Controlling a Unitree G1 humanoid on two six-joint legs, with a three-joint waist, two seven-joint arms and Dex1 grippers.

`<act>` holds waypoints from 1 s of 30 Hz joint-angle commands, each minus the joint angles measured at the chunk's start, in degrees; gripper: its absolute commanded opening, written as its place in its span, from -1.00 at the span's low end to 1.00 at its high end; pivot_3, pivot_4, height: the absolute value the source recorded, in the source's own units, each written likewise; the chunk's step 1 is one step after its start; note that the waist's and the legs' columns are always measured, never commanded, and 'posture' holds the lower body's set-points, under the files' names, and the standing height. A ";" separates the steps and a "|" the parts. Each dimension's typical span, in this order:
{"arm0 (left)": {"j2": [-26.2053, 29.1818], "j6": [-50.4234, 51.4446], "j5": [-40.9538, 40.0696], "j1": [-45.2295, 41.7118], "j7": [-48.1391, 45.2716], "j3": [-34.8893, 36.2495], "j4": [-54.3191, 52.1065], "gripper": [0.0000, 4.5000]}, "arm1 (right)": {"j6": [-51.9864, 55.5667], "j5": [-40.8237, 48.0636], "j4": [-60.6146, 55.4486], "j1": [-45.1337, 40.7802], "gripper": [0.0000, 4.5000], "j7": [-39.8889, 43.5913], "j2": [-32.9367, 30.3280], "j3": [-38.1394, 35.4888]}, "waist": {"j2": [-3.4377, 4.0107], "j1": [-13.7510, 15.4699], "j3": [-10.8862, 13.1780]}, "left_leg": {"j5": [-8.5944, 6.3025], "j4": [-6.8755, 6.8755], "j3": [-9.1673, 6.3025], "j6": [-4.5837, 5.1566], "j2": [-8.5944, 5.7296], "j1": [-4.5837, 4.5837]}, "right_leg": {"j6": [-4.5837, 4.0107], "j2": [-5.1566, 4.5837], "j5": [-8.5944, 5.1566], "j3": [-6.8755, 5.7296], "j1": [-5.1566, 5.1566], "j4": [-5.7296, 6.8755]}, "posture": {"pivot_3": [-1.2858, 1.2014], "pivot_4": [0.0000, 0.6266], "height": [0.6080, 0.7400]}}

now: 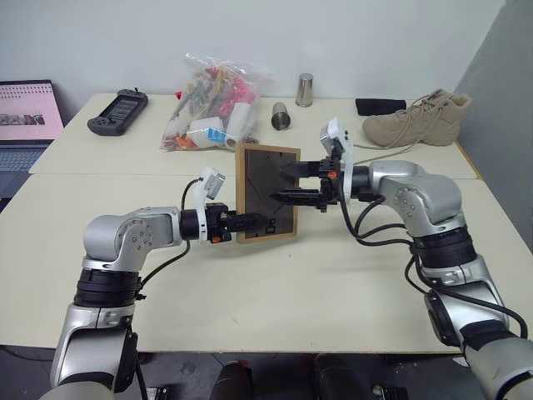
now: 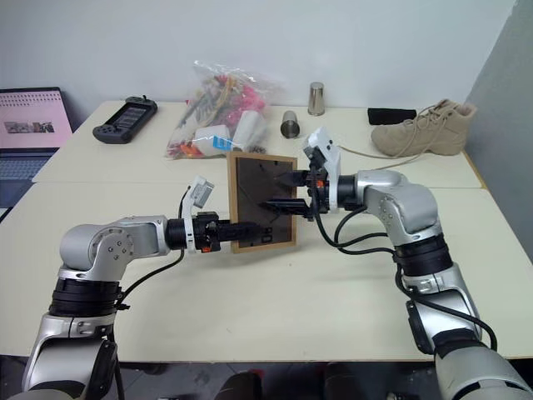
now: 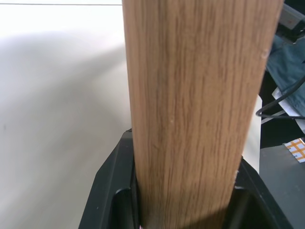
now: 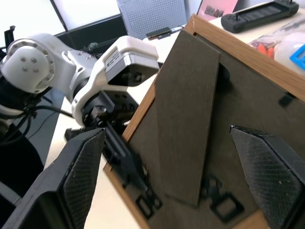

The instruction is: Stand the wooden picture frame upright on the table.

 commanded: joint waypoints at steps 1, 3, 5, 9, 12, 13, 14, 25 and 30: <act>0.16 -1.63 -0.48 -1.67 -1.42 0.37 -1.23 -0.42 | -1.74 -0.34 -1.54 -1.52 0.97 -0.41 1.35 0.40 | 0.00 0.03 0.00 | 0.00 0.00 0.00 0.00 0.00 0.00 | 0.00 0.00 0.00 0.00 0.00 0.00 | 0.03 -0.52 1.00; 0.17 -1.75 -0.34 -1.66 -1.39 0.33 -1.20 -0.42 | -2.35 -0.45 -2.39 -1.23 0.97 0.53 1.70 1.15 | 0.00 0.06 0.00 | 0.00 0.00 0.00 0.00 0.00 0.00 | 0.00 0.00 0.00 0.00 0.00 0.00 | 0.03 -0.52 1.00; 0.10 -1.69 -0.34 -1.49 -1.24 0.40 -1.44 -0.42 | -0.99 1.22 -4.58 -0.57 0.97 2.22 1.51 1.31 | 0.00 0.06 0.00 | 0.00 0.00 0.00 0.00 0.00 0.00 | 0.00 0.00 0.00 0.00 0.00 0.00 | 0.03 -0.52 1.00; 0.11 -1.24 -0.61 -0.78 -0.85 0.83 -2.28 -0.42 | 2.48 4.77 -8.46 1.02 0.97 5.53 -0.75 0.89 | 0.00 0.09 0.00 | 0.00 0.00 0.00 0.00 -0.01 -0.02 | 0.00 -0.01 0.00 -0.01 0.00 -0.01 | 0.03 -0.52 1.00; 0.16 -1.16 -0.59 -0.54 -0.54 1.09 -2.40 -0.42 | 4.50 6.53 -9.55 2.03 0.97 7.89 -3.21 0.31 | 0.00 0.10 0.00 | 0.00 0.00 0.00 0.00 -0.01 -0.01 | 0.00 -0.01 0.00 0.00 0.01 -0.01 | 0.03 -0.52 1.00; 0.11 -1.14 -0.55 -0.55 -0.36 1.18 -2.37 -0.42 | 4.90 6.83 -9.74 2.32 0.97 8.63 -4.04 0.25 | 0.00 0.10 0.00 | 0.00 0.00 0.00 0.00 -0.01 -0.01 | 0.00 -0.01 0.00 0.00 0.00 -0.01 | 0.03 -0.52 1.00; 0.08 -1.13 -0.53 -0.57 -0.23 1.23 -2.34 -0.42 | 5.14 7.02 -9.87 2.49 0.97 9.04 -4.58 0.24 | 0.00 0.11 0.00 | 0.00 0.00 -0.01 0.00 0.00 -0.01 | 0.00 0.00 0.00 -0.01 0.00 -0.01 | 0.03 -0.52 1.00; -0.86 1.09 -2.48 -1.57 0.20 2.10 -2.29 -0.42 | 1.23 3.38 -6.75 4.25 0.97 6.84 -7.37 -0.23 | 0.00 0.09 0.00 | 0.00 0.01 -0.01 0.00 -0.01 -0.02 | 0.00 0.00 0.00 -0.01 0.01 -0.02 | 0.03 -0.52 1.00; -1.15 6.97 -6.67 -2.10 1.00 4.85 -2.45 -0.42 | -3.92 -0.33 -2.82 6.79 0.97 8.46 -13.18 -1.66 | -0.01 0.18 0.00 | 0.00 0.02 -0.01 0.00 -0.02 -0.03 | 0.00 -0.01 0.00 -0.01 0.02 -0.04 | 0.03 -0.52 1.00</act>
